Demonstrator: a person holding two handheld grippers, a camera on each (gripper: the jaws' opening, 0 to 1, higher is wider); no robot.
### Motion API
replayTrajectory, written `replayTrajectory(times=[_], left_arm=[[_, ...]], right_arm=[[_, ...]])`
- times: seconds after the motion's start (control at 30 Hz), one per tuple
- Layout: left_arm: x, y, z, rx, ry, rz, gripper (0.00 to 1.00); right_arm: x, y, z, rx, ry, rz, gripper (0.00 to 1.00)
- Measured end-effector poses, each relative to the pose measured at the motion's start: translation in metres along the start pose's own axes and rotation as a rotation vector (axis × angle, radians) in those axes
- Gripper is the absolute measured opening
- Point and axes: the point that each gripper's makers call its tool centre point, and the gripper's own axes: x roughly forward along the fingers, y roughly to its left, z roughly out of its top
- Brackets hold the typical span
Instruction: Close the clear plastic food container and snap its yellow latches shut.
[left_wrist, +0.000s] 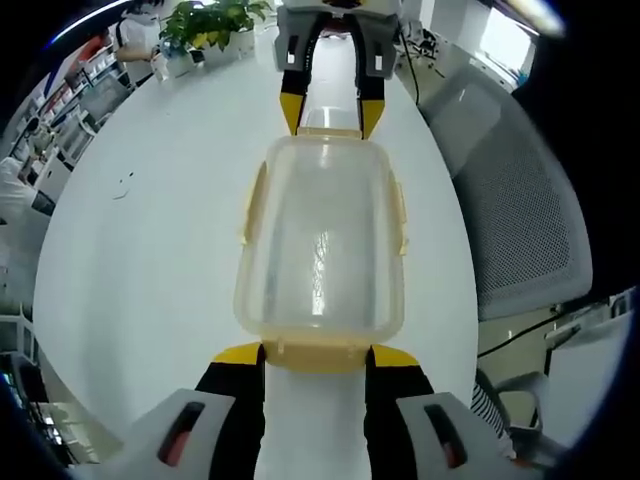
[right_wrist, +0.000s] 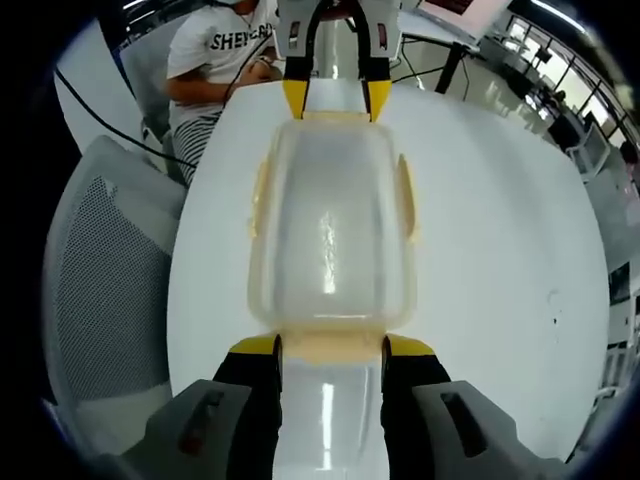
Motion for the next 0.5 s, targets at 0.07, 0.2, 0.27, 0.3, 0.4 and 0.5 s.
replayTrajectory(times=[0.07, 0.2, 0.27, 0.3, 0.4, 0.5], left_arm=[[0.001, -0.002, 0.003, -0.006, -0.002, -0.006, 0.33], [0.002, -0.002, 0.008, -0.013, -0.013, -0.006, 0.33], [0.002, -0.001, 0.009, -0.01, -0.011, -0.004, 0.33], [0.003, -0.001, 0.01, -0.012, -0.011, -0.006, 0.33], [0.004, -0.002, 0.014, -0.012, -0.011, -0.008, 0.33], [0.007, -0.003, 0.02, -0.014, -0.01, -0.008, 0.33]], right_arm=[[-0.001, -0.001, -0.002, -0.009, 0.006, -0.001, 0.35], [-0.002, -0.002, -0.007, -0.013, 0.02, -0.004, 0.35], [-0.004, -0.003, -0.008, -0.01, 0.015, -0.004, 0.35], [-0.006, -0.002, -0.009, -0.004, 0.013, 0.0, 0.35], [-0.007, 0.0, -0.013, -0.01, 0.007, 0.0, 0.35], [-0.01, -0.001, -0.019, -0.009, 0.006, -0.002, 0.35]])
